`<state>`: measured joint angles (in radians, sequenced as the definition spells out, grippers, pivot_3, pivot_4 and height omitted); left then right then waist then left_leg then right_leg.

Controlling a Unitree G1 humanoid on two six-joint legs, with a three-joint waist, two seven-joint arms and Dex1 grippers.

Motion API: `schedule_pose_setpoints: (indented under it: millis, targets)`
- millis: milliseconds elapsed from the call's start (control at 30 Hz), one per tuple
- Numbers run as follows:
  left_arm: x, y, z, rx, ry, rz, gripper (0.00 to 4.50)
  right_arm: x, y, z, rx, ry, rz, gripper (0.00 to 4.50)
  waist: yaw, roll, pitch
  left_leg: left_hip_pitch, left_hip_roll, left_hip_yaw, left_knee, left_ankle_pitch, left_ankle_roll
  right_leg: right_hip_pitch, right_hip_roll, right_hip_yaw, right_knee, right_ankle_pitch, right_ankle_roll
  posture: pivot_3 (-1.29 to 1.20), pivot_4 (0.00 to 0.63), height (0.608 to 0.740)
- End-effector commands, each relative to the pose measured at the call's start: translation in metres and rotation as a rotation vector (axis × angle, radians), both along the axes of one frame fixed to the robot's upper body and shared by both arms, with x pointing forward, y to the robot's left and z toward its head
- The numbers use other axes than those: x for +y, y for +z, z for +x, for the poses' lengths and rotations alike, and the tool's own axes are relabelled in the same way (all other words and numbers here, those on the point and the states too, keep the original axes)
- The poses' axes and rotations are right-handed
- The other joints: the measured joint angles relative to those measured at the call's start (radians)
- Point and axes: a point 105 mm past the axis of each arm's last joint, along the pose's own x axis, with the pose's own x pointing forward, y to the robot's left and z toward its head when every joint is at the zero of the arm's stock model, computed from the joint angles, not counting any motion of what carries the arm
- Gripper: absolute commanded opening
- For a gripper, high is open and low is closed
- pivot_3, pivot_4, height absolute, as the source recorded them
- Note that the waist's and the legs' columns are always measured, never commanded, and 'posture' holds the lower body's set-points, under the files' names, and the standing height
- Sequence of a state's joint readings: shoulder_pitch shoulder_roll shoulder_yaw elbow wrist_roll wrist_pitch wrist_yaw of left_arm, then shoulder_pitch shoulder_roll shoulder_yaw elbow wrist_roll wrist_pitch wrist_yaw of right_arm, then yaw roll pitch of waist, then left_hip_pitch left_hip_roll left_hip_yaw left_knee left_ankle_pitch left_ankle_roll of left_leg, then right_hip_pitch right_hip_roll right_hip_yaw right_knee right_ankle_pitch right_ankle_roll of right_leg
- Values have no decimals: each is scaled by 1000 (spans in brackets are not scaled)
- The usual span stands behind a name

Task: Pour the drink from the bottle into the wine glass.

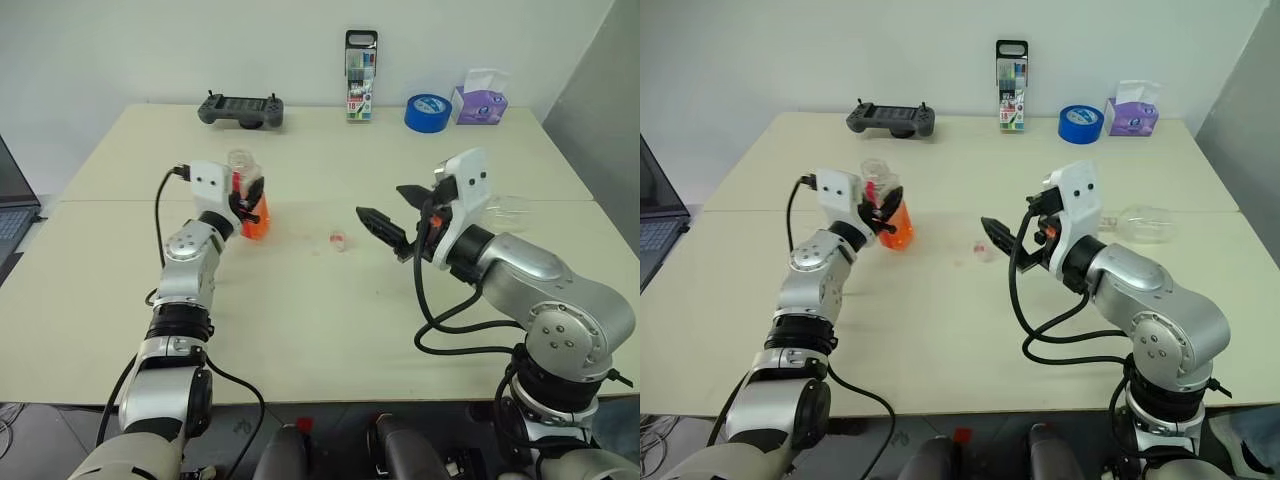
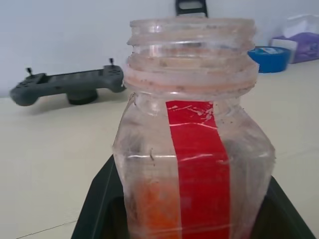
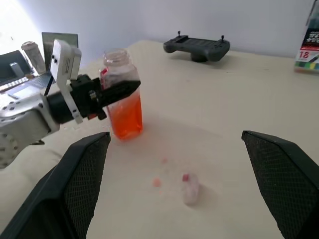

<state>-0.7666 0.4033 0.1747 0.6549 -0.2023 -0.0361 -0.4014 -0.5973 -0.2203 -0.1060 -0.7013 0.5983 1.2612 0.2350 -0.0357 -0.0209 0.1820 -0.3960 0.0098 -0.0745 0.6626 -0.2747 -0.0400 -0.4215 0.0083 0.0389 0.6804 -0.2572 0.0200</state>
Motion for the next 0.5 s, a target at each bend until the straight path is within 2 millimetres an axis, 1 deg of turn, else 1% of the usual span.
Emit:
schedule_pose_setpoints:
  millis: [33,133,200,300,367,500]
  targets:
    - [21,31,0,-104,66,-3,1635,15,-2,-15,-16,107,-36,4500,0,0,0,0,0,0,0,0,0,0,0,0,0,0,0,0,150,740]
    - [40,32,-2,-108,126,-13,1635,28,-14,-27,29,208,-67,4500,0,0,0,0,-1,0,0,0,0,0,0,1,-1,0,0,0,150,740]
    - [51,30,-3,-97,159,-13,1635,32,-19,-30,41,232,-79,4500,1,0,0,-1,-2,-1,1,0,0,0,-1,2,-1,0,0,0,150,740]
    - [69,28,-3,-81,220,-52,1635,29,-19,-17,55,149,-52,4500,2,-1,0,-1,-2,-1,1,0,0,0,-1,1,-1,0,0,0,150,740]
    - [73,26,-3,-80,224,-76,1635,29,-18,-12,54,121,-41,4500,3,-1,0,-1,-2,-2,1,0,0,0,-1,1,-1,0,0,0,150,740]
    - [77,19,-3,-56,232,-101,1635,32,-19,-13,53,122,-51,4500,3,-1,0,-1,-2,-2,1,1,-1,0,-1,0,0,0,0,0,150,740]
